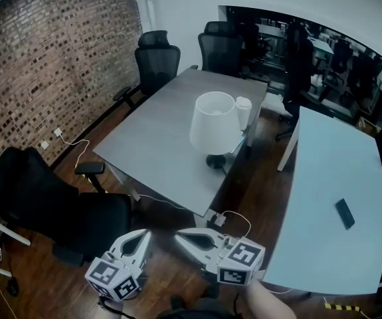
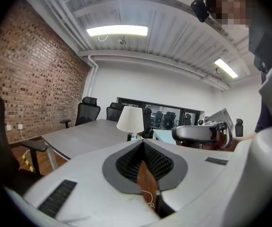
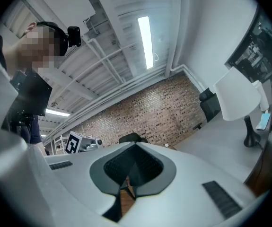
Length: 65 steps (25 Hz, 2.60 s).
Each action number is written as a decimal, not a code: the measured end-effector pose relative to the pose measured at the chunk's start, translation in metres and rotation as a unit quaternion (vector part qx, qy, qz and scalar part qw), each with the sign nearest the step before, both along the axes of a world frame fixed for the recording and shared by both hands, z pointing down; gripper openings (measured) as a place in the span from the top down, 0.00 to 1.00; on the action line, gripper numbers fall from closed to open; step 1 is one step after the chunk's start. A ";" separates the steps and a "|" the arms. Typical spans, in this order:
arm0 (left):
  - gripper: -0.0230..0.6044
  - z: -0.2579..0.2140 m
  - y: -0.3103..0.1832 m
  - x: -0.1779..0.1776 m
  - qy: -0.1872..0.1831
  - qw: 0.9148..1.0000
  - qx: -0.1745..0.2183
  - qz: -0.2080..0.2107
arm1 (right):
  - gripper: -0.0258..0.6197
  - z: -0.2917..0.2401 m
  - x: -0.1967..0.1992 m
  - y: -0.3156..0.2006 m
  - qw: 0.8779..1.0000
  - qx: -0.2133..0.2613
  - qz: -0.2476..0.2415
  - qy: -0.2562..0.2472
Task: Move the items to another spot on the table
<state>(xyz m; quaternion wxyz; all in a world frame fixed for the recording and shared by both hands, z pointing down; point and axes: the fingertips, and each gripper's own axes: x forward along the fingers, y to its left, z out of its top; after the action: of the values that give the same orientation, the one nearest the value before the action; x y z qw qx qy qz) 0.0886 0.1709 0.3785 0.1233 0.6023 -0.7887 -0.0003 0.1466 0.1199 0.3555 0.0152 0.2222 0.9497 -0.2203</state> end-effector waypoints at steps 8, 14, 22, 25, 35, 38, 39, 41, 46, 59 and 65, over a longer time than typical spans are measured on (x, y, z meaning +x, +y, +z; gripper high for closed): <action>0.94 -0.018 0.055 -0.014 -0.006 0.999 0.036 -0.027 | 0.95 -0.011 -0.015 0.047 0.999 0.042 0.001 0.015; 0.94 -0.023 0.097 -0.021 -0.014 0.998 0.054 -0.044 | 0.95 -0.015 -0.025 0.082 0.998 0.057 -0.007 0.017; 0.94 -0.027 0.150 -0.024 -0.012 0.995 0.069 -0.065 | 0.95 -0.036 -0.033 0.140 0.998 0.040 -0.042 -0.008; 0.94 -0.027 0.169 -0.023 -0.012 0.995 0.069 -0.073 | 0.95 -0.033 -0.032 0.157 0.997 0.056 -0.049 0.003; 0.94 -0.025 0.205 -0.015 -0.008 0.994 0.073 -0.079 | 0.95 -0.026 -0.021 0.201 0.995 0.078 -0.059 0.013; 0.94 -0.027 0.203 -0.007 -0.011 0.995 0.074 -0.070 | 0.95 -0.032 -0.015 0.200 0.995 0.080 -0.054 0.007; 0.94 -0.028 0.200 -0.003 -0.012 0.995 0.074 -0.067 | 0.95 -0.035 -0.011 0.198 0.996 0.079 -0.052 0.004; 0.94 -0.030 0.193 0.004 -0.010 0.995 0.071 -0.062 | 0.95 -0.040 -0.003 0.191 0.996 0.076 -0.047 0.000; 0.94 -0.039 0.159 0.024 -0.015 0.996 0.071 -0.048 | 0.95 -0.044 0.023 0.160 0.997 0.073 -0.033 -0.007; 0.94 -0.036 0.050 0.127 -0.037 0.998 0.046 -0.002 | 0.95 -0.036 0.126 0.063 0.998 0.051 -0.004 -0.019; 0.94 -0.037 0.031 0.165 -0.052 0.998 0.035 -0.012 | 0.95 -0.032 0.163 0.041 0.999 0.035 -0.015 -0.022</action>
<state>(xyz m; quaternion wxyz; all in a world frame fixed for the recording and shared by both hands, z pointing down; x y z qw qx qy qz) 0.2532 0.2023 0.3418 0.0610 0.5962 -0.8005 0.0016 0.3095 0.1613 0.3238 0.0253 0.2422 0.9528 -0.1816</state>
